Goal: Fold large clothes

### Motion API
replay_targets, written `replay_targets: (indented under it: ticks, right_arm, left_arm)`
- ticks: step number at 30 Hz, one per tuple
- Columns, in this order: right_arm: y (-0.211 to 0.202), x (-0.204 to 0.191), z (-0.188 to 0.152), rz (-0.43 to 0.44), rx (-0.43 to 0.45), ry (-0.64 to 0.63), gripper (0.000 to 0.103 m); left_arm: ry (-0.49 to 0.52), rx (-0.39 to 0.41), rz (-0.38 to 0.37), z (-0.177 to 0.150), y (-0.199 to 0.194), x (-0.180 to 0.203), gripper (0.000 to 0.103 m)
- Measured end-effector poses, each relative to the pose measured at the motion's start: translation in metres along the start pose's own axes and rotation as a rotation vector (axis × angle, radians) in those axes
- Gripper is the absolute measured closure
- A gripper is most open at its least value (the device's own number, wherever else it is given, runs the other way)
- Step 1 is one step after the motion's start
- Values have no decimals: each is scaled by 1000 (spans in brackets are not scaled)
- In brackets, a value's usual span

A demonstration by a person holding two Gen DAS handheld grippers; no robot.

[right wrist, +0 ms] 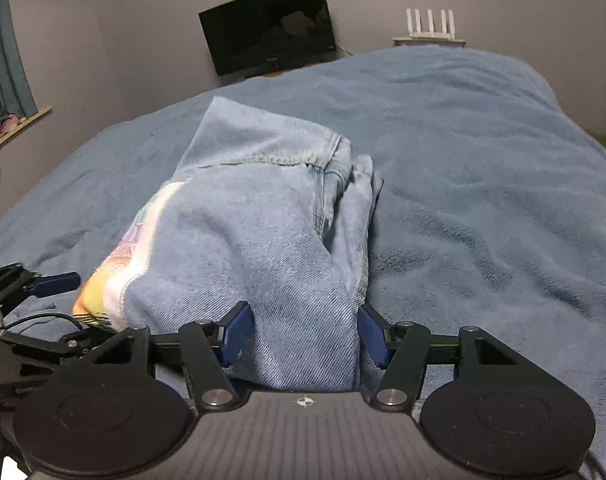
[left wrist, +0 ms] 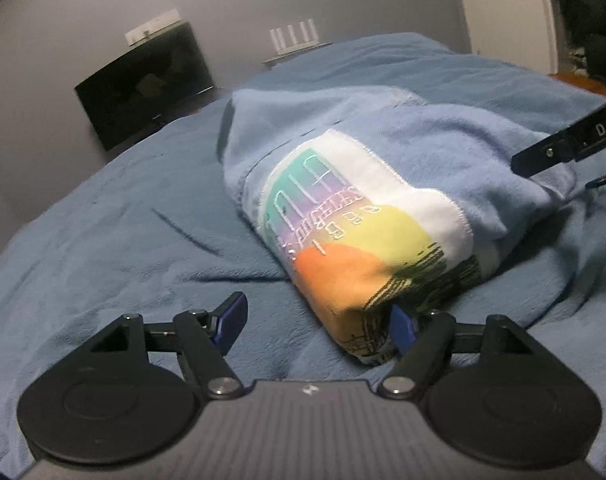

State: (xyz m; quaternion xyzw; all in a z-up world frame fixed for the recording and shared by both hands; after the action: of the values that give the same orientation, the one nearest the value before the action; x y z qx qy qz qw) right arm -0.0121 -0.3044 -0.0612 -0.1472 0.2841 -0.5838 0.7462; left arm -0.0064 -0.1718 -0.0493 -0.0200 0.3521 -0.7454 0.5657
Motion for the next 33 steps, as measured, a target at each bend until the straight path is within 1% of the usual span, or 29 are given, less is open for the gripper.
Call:
replay_targets:
  ticks: [1,2,3,4,5,6,8,9,10,12,14,15,16,17,18,19,21,23,24,25,26,27,28,29,31,33]
  right_arm:
    - [3,0,-2,-18,-8,-17,39]
    - [8,2,-4,-39,-18,-29,37]
    - [12,5,-7,-53,-25,-35,31]
    - [15,8,-9,-60,-31,-37,25]
    - [17,10,-9,-60,-32,-30,23]
    - [18,12,-8,-56,-31,-21,22]
    - [14,14,-7,-45,-26,-5,23]
    - [11,14,-6,-39,-19,-2,25]
    - [6,14,-5,-26,-6,8,29]
    - [-8,12,1,8,34,35,33]
    - [-22,8,11,52,107,35,35]
    - [-27,4,18,71,150,15,43]
    - [-29,1,22,82,172,-7,52]
    - [-29,-4,27,91,196,-43,56]
    - [-29,-8,30,96,211,-75,63]
    - [-26,-11,32,99,216,-106,68]
    - [-14,-15,35,94,202,-156,72]
    - [0,-12,37,93,181,-155,78]
    - [5,-11,37,99,172,-146,80]
    - [11,-8,37,107,164,-136,80]
    - [13,-10,36,108,153,-131,80]
    - [18,-7,35,106,136,-131,80]
    - [22,-7,31,103,122,-133,81]
    - [24,-5,29,104,112,-129,81]
    - [26,-6,29,119,116,-121,81]
    - [26,-8,30,126,116,-124,80]
  left_arm:
    - [-28,-13,-9,-2,3,-3,24]
    - [-65,-31,-16,-5,10,-9,15]
    - [-96,-55,-23,-8,17,-14,10]
    - [-137,-81,-43,-10,22,-19,9]
    - [-152,-90,-54,-10,25,-20,8]
    - [-153,-92,-56,-9,24,-20,8]
    - [-147,-83,-63,-7,20,-19,10]
    - [-152,-82,-84,-6,18,-20,15]
    - [-159,-87,-124,-6,13,-22,18]
    - [-160,-91,-206,-4,3,-25,19]
    - [-168,-20,-293,6,-17,-27,19]
    - [-176,25,-328,14,-27,-28,18]
    - [-185,60,-346,21,-33,-28,18]
    - [-197,100,-353,29,-38,-27,19]
    - [-208,136,-353,37,-41,-25,18]
    - [-216,166,-351,45,-41,-22,19]
    - [-205,186,-343,61,-30,-13,19]
    - [-190,195,-305,74,-15,-9,19]
    - [-195,189,-301,80,-5,-8,22]
    - [-205,164,-308,85,7,-8,24]
    - [-213,114,-313,89,22,-7,34]
    - [-219,75,-311,93,35,-5,41]
    - [-242,45,-320,97,48,-8,41]
    - [-285,40,-335,102,59,-13,41]
    - [-376,59,-362,119,77,-29,41]
    - [-443,79,-354,141,93,-47,41]
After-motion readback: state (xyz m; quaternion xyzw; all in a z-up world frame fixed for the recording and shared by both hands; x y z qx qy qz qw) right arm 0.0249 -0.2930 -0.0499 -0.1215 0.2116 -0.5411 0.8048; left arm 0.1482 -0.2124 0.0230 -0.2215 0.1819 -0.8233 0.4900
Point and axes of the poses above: each gripper's, at about its wrist camera, not at the fingertips, and y roughly the way its jaws point, x to its right, z to its top, the point moved 6 cm from there along y, roughly the way its jaws point, and after that the axes turned 8 degrees about z, right-handed, at the moved point
